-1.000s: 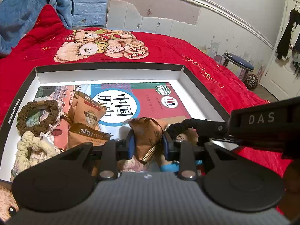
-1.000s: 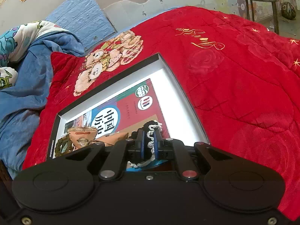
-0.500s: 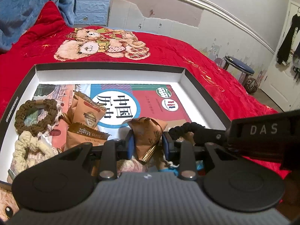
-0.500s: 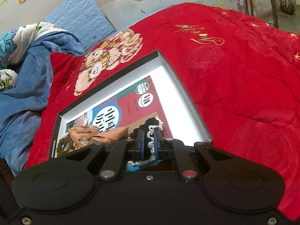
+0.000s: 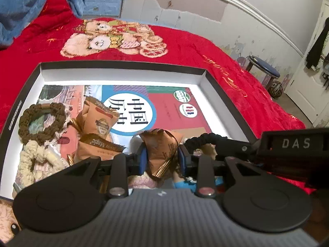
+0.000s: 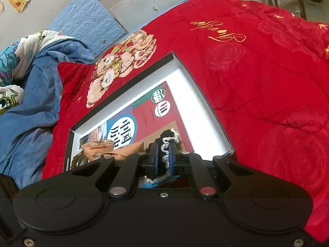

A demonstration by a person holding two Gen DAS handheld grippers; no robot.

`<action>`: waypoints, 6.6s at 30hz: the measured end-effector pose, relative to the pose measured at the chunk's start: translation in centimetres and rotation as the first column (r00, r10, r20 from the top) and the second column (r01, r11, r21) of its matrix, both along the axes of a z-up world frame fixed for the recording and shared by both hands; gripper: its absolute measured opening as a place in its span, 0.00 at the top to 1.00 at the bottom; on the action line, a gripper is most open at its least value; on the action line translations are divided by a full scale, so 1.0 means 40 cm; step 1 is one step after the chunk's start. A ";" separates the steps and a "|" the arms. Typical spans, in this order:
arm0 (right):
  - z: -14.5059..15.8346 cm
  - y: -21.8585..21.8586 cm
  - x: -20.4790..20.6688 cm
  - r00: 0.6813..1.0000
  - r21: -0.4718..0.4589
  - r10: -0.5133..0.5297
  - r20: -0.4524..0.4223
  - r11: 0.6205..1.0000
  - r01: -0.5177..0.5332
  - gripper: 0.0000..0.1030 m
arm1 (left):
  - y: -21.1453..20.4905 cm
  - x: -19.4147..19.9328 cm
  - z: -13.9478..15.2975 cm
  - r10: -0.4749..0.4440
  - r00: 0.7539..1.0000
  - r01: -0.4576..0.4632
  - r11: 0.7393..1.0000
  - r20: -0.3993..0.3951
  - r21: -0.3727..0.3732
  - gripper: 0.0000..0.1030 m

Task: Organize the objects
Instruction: 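Lower the snack packet and black scrunchie onto the textbook in the box, then open both tools to release the packet and scrunchie, then withdraw both open tools back to the pile beside the box, then grasp another snack packet with the left tool while the right tool grasps the blue knitted hair tie, then lift both held items and carry them over the box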

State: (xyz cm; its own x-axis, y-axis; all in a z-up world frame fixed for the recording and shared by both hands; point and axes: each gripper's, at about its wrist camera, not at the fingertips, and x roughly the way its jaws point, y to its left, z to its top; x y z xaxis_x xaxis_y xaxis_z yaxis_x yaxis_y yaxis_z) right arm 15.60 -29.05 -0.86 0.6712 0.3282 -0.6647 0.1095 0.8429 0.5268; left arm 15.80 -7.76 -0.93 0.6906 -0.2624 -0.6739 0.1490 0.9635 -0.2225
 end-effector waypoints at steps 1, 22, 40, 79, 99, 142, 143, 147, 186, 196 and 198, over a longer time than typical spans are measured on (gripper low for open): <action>-0.001 0.000 0.001 1.000 -0.008 0.001 -0.004 1.000 -0.001 0.90 | 0.000 0.001 0.002 -0.004 1.000 0.004 1.000 -0.008 0.005 0.62; 0.040 0.014 -0.028 0.997 -0.060 0.063 0.032 0.996 -0.061 0.77 | 0.045 -0.013 0.080 0.010 0.997 -0.013 0.999 -0.083 -0.044 0.32; 0.289 -0.012 -0.209 0.920 -0.039 0.141 0.365 0.990 -0.136 0.21 | 0.189 -0.255 0.442 0.096 0.956 -0.123 0.989 0.279 0.079 0.00; -0.014 0.180 -0.144 0.935 -0.237 0.339 0.106 0.922 -0.307 0.39 | 0.205 -0.276 0.010 0.130 0.991 -0.130 0.991 -0.020 -0.001 0.22; -0.040 0.180 -0.126 0.953 -0.220 0.299 0.045 0.934 -0.283 0.70 | 0.118 -0.236 -0.035 0.073 0.997 -0.071 0.990 -0.019 0.119 0.54; 0.135 0.133 -0.156 0.922 -0.025 0.285 0.264 0.957 -0.288 0.80 | 0.119 -0.274 0.068 0.054 0.991 -0.070 0.989 0.126 0.129 0.65; 0.143 0.129 -0.158 0.920 -0.023 0.281 0.273 0.958 -0.286 0.80 | 0.121 -0.275 0.077 0.052 0.989 -0.070 0.989 0.140 0.127 0.65; 0.175 0.103 -0.152 0.920 -0.011 0.250 0.301 0.966 -0.259 0.80 | 0.127 -0.278 0.115 0.053 0.980 -0.077 0.990 0.194 0.117 0.65; 0.103 -0.061 0.152 0.955 0.156 0.037 0.294 0.984 -0.086 0.80 | -0.034 0.073 0.144 -0.014 0.976 -0.022 0.987 0.217 0.159 0.65; 0.024 -0.083 0.184 0.972 0.141 0.037 0.233 0.987 -0.072 0.80 | -0.067 0.133 0.060 0.017 0.996 -0.028 0.992 0.088 0.126 0.65; 0.018 -0.079 0.185 0.974 0.127 0.039 0.224 0.989 -0.069 0.80 | -0.076 0.135 0.052 0.017 0.996 -0.028 0.989 0.082 0.145 0.65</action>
